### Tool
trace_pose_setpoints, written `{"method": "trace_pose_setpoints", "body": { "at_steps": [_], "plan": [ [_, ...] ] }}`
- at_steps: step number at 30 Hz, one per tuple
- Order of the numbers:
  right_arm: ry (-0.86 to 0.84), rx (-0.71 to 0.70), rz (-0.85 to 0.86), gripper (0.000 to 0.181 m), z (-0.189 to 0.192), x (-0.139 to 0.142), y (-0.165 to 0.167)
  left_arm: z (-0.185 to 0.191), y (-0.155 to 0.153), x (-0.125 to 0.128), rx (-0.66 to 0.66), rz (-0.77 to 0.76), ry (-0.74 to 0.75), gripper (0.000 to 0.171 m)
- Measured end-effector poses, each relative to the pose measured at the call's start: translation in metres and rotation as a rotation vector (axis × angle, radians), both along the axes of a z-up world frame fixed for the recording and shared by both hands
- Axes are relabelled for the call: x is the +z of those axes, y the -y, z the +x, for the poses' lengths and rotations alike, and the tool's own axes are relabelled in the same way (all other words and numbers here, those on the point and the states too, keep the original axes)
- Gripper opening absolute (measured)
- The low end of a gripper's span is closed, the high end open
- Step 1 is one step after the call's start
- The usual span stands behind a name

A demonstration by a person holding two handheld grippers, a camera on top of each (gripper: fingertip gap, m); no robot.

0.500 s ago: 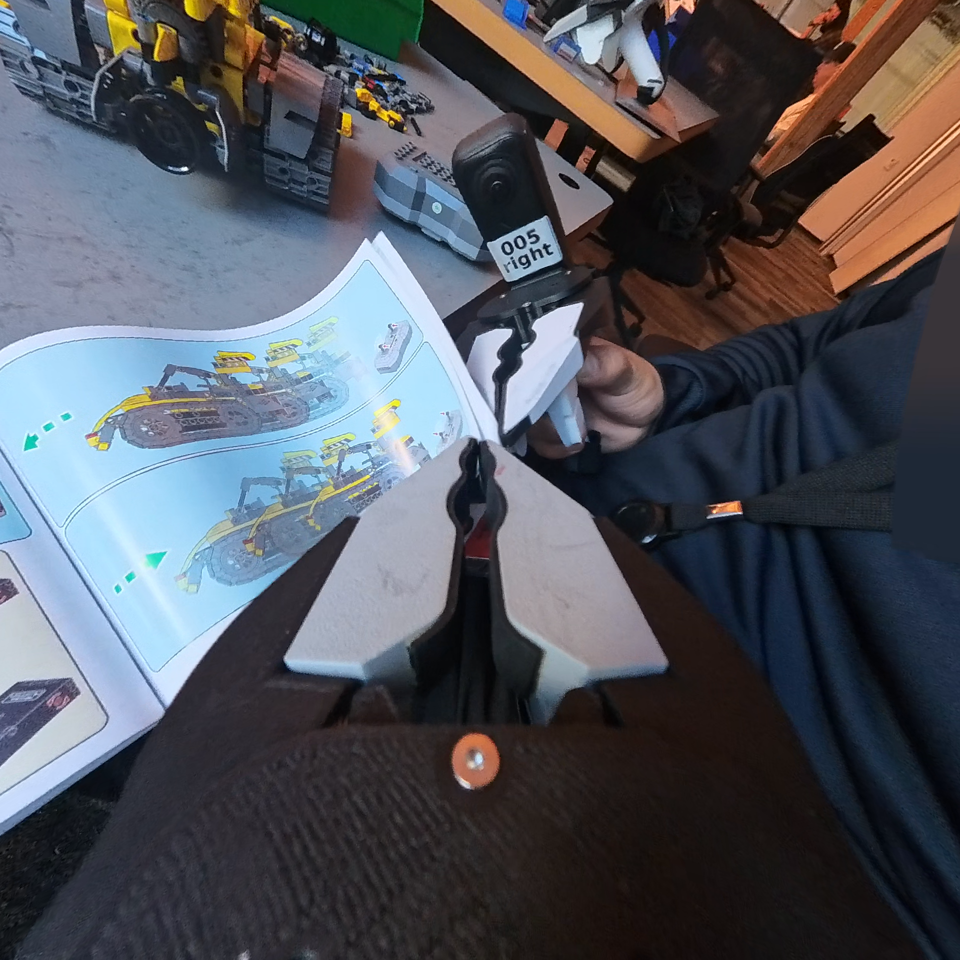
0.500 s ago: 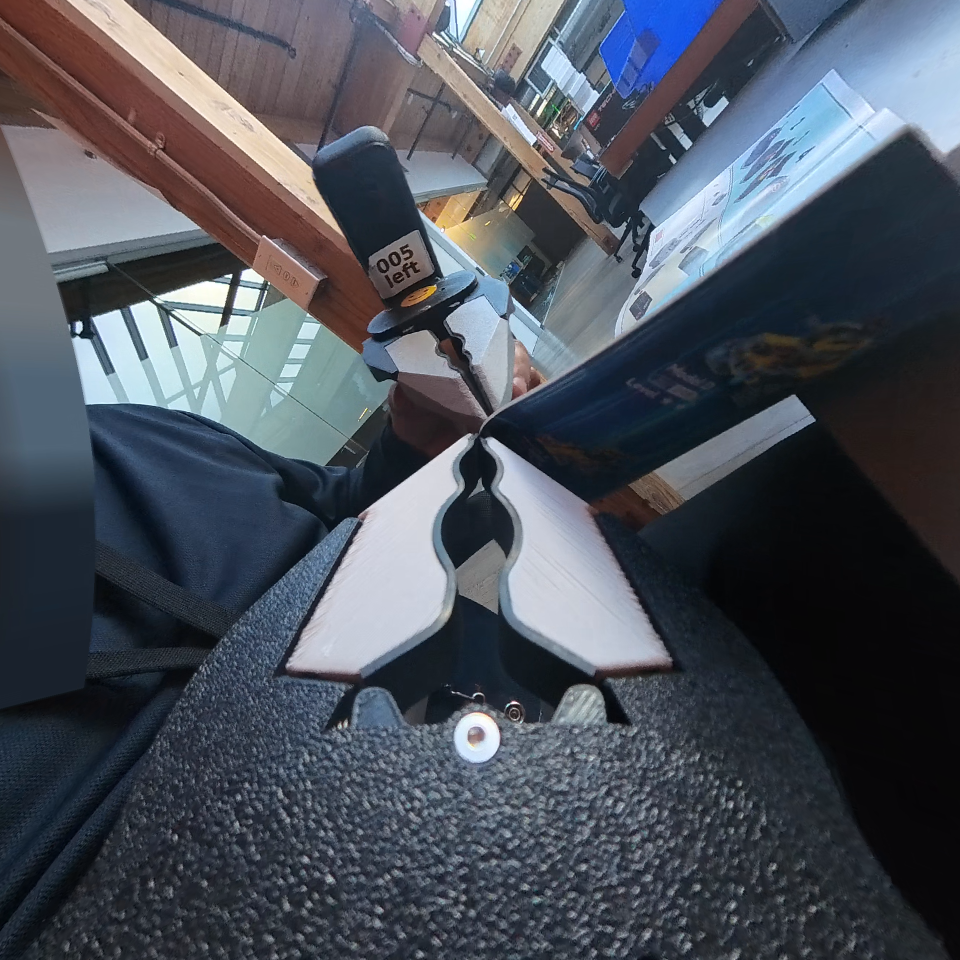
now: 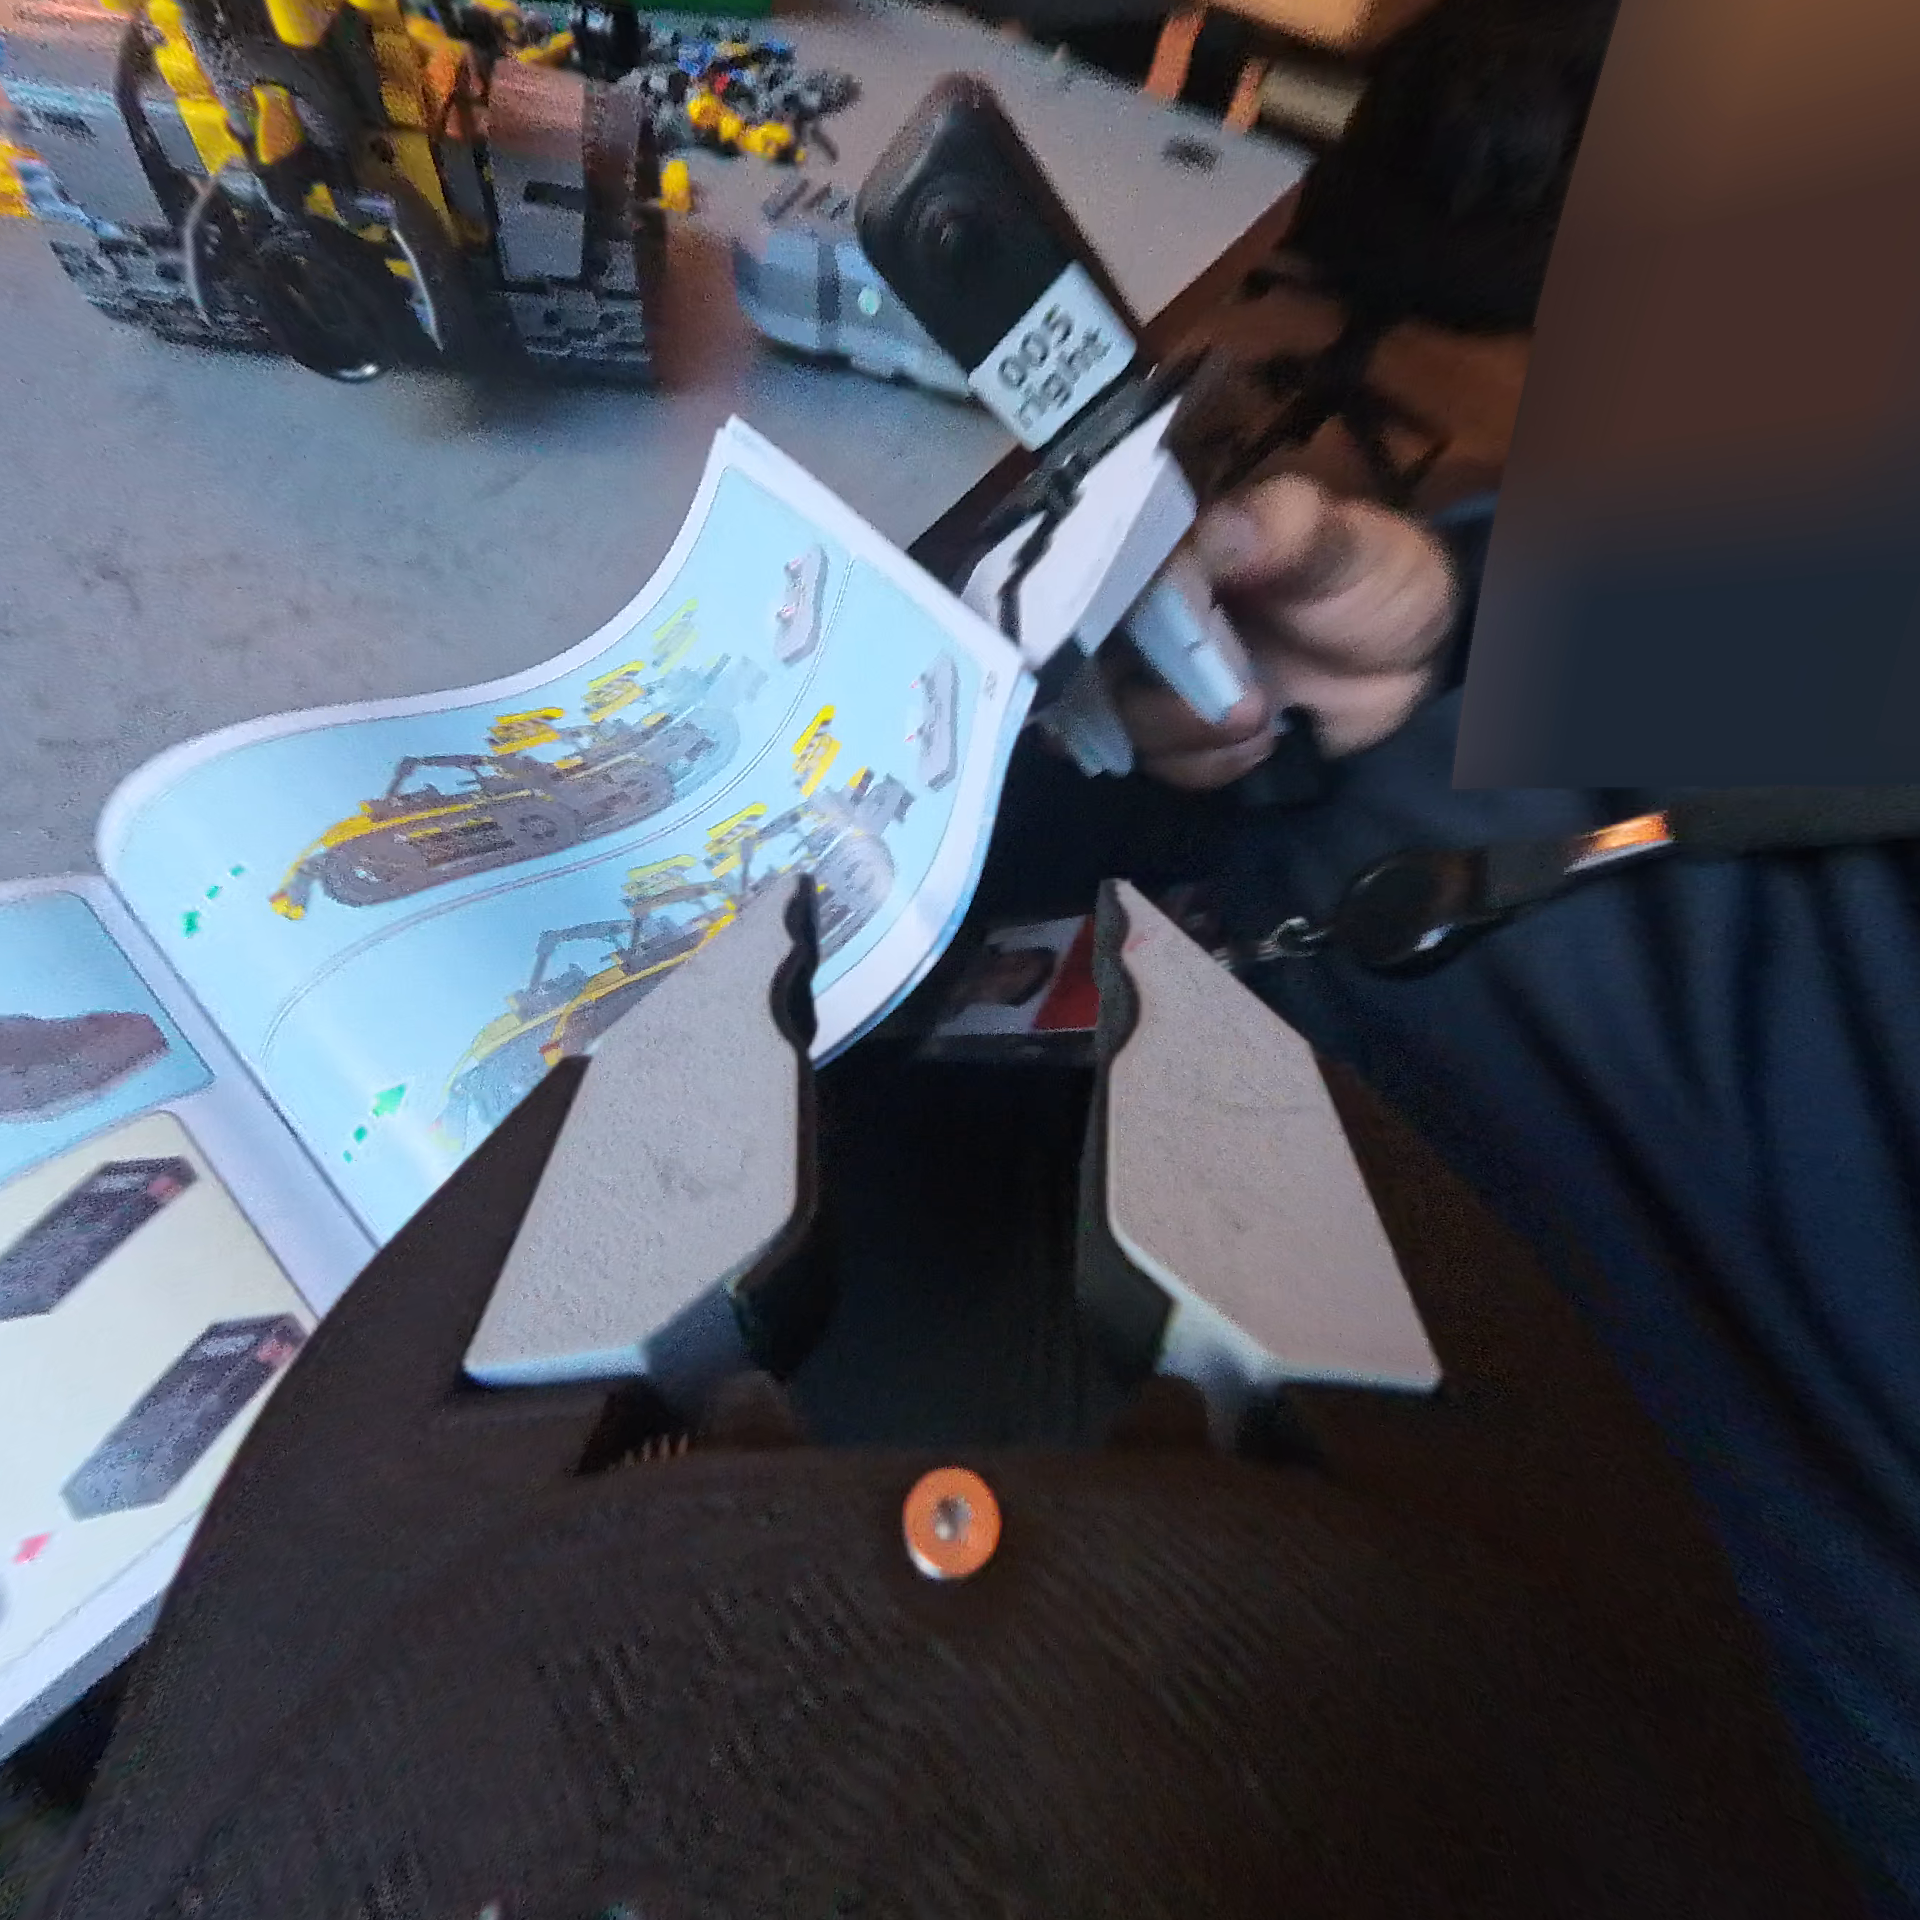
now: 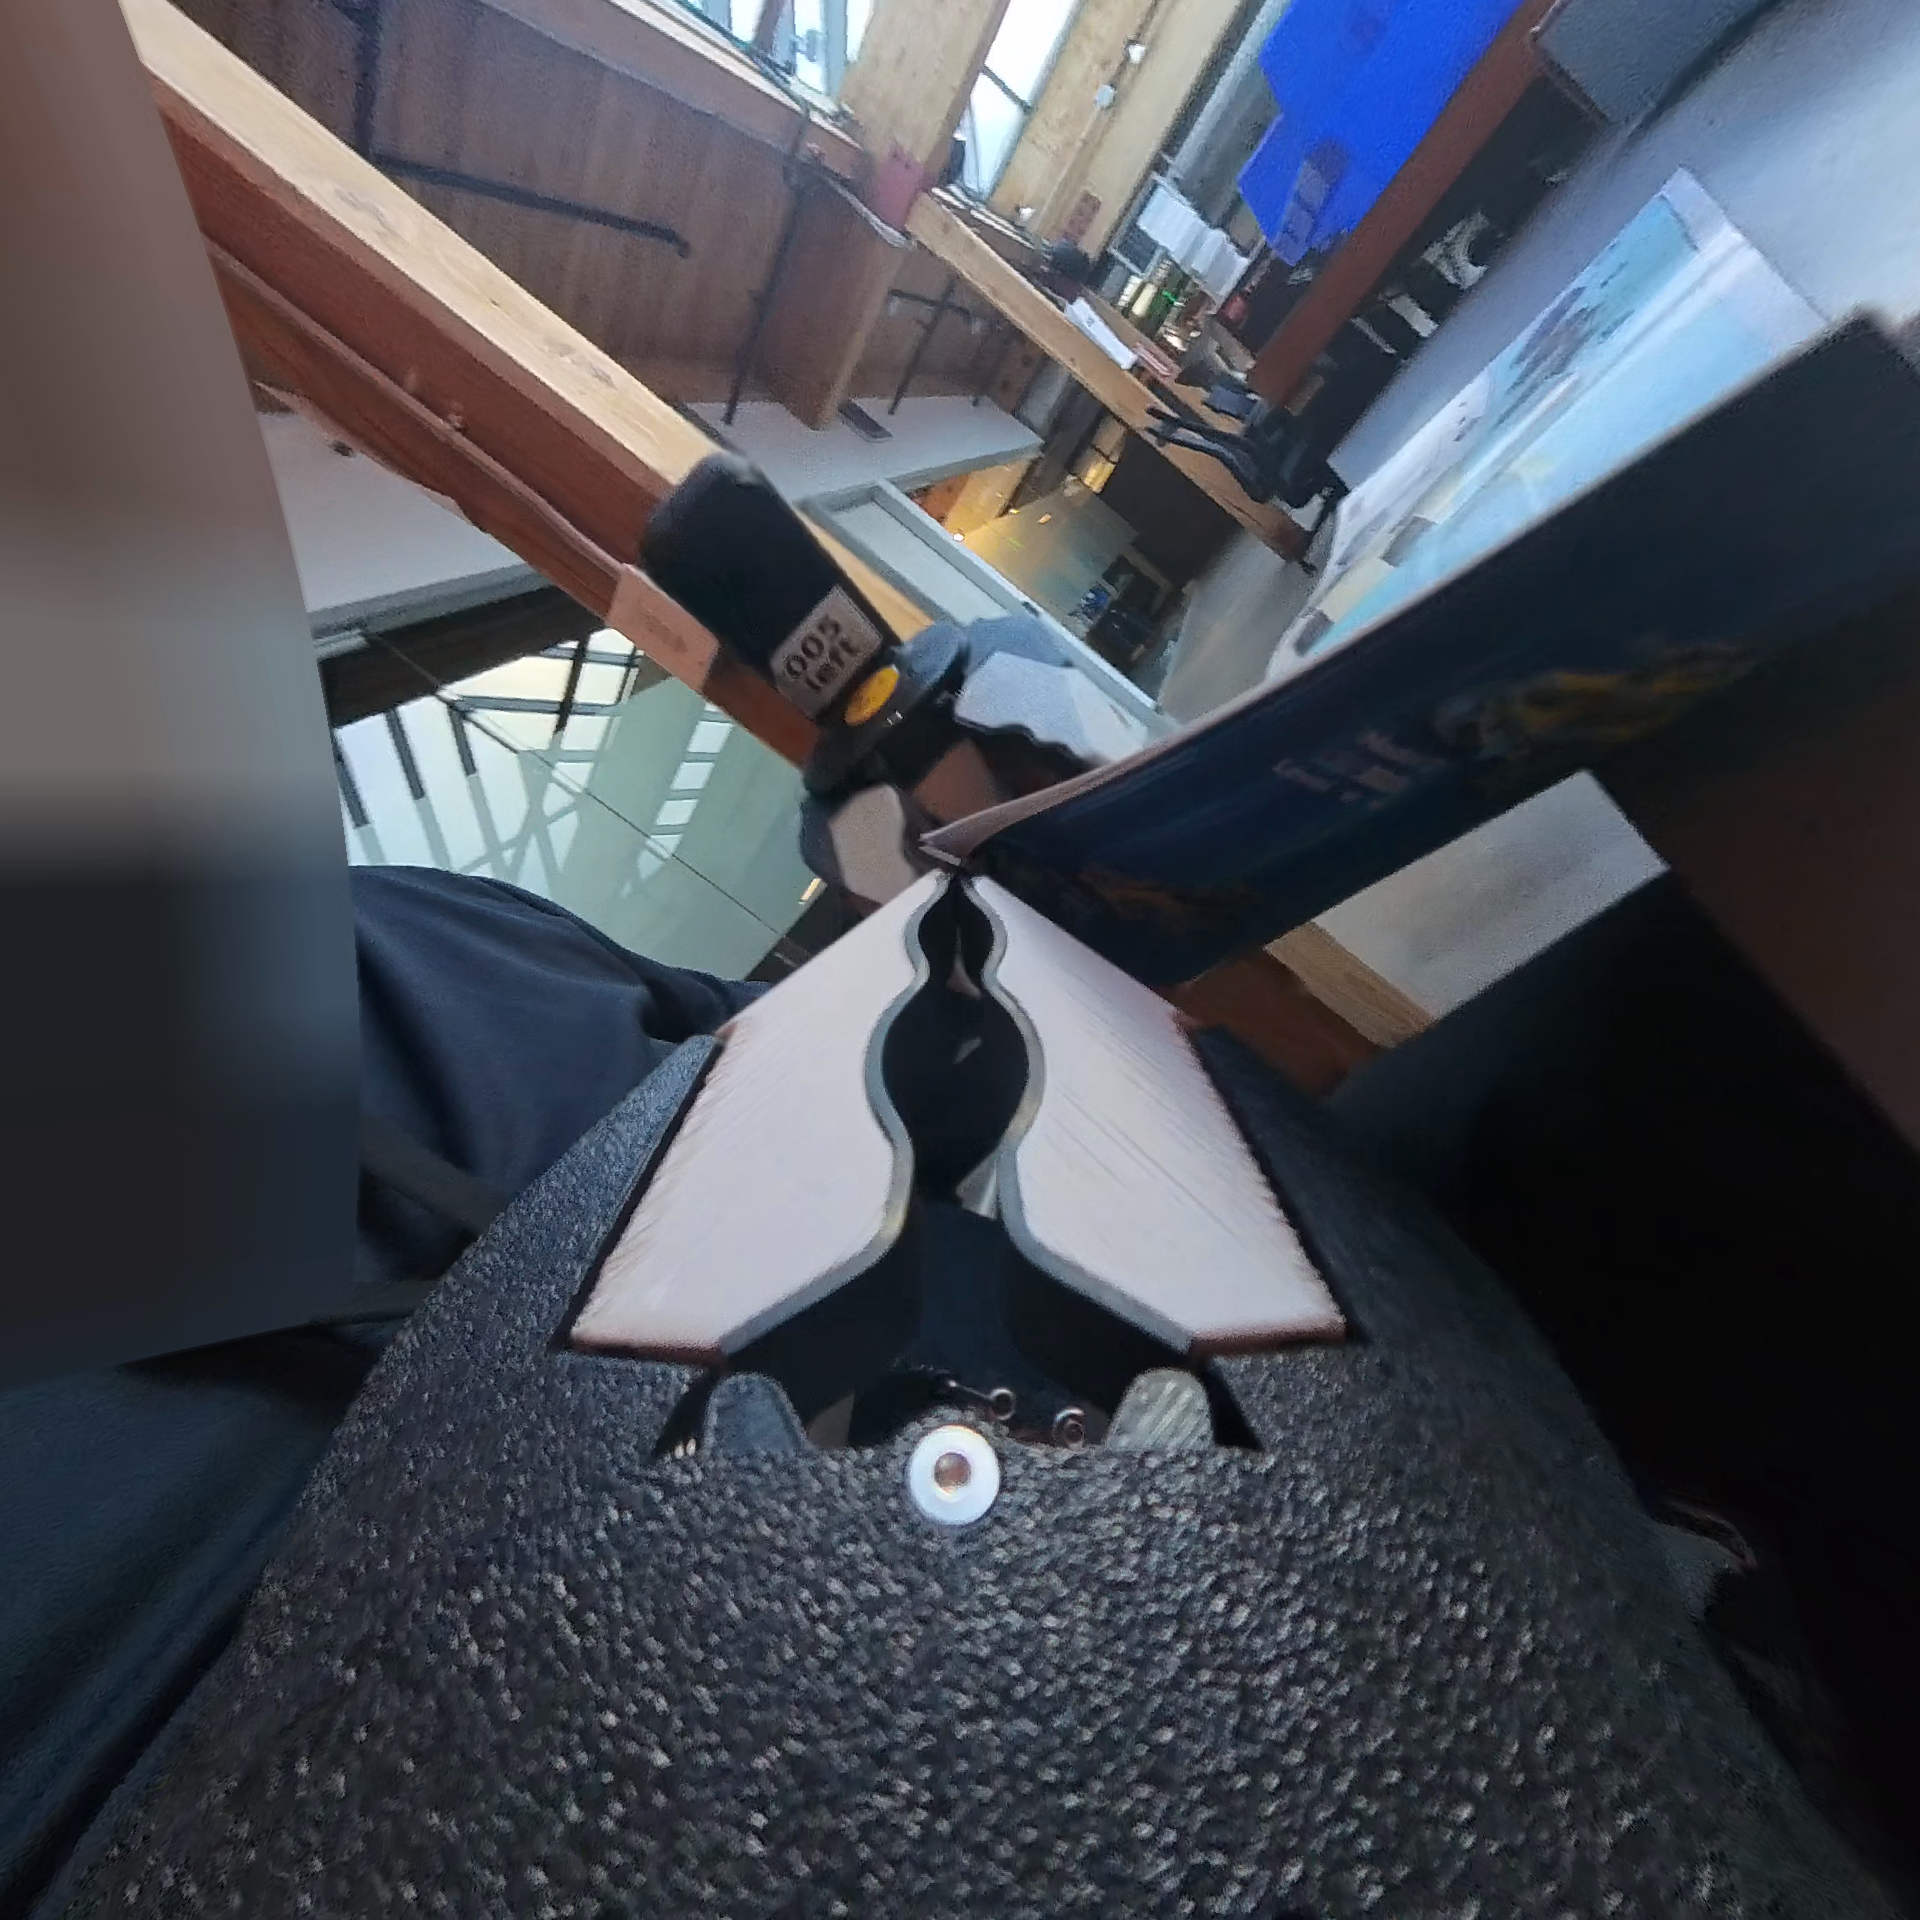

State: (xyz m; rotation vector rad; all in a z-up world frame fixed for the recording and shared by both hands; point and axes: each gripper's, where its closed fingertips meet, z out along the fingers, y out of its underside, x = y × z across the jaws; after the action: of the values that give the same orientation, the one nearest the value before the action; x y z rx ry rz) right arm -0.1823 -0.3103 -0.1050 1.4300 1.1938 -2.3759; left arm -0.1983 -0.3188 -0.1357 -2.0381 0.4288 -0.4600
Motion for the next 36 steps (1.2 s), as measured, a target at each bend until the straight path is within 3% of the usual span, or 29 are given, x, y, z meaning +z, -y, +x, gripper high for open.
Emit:
{"method": "trace_pose_setpoints", "body": {
  "at_steps": [2, 5, 9, 12, 21, 31, 36],
  "plan": [
    [-0.023, 0.019, -0.011, 0.0, 0.003, 0.004, 0.002, -0.002, -0.009, -0.011, 0.045, 0.014, -0.154, 0.038],
    [-0.04, 0.025, -0.018, 0.0, 0.006, 0.007, 0.002, 0.0, -0.019, -0.009, 0.061, 0.104, -0.357, 0.002],
    [-0.027, -0.007, -0.043, 0.0, 0.011, 0.007, -0.013, -0.01, -0.024, 0.017, 0.147, 0.344, -0.746, 0.0],
    [-0.015, 0.001, -0.007, 0.014, 0.016, 0.002, -0.012, -0.015, -0.024, 0.03, 0.197, 0.428, -0.883, 0.0],
    [-0.064, 0.024, -0.034, 0.044, 0.01, 0.025, -0.012, -0.018, -0.021, 0.037, 0.201, 0.523, -1.131, 0.0],
    [-0.068, 0.004, -0.087, 0.037, 0.004, 0.036, -0.021, -0.019, -0.02, 0.038, 0.208, 0.539, -1.183, 0.0],
    [-0.024, -0.056, 0.047, 0.039, -0.002, 0.029, -0.01, -0.018, -0.022, 0.036, 0.208, 0.532, -1.204, 0.0]
  ]
}}
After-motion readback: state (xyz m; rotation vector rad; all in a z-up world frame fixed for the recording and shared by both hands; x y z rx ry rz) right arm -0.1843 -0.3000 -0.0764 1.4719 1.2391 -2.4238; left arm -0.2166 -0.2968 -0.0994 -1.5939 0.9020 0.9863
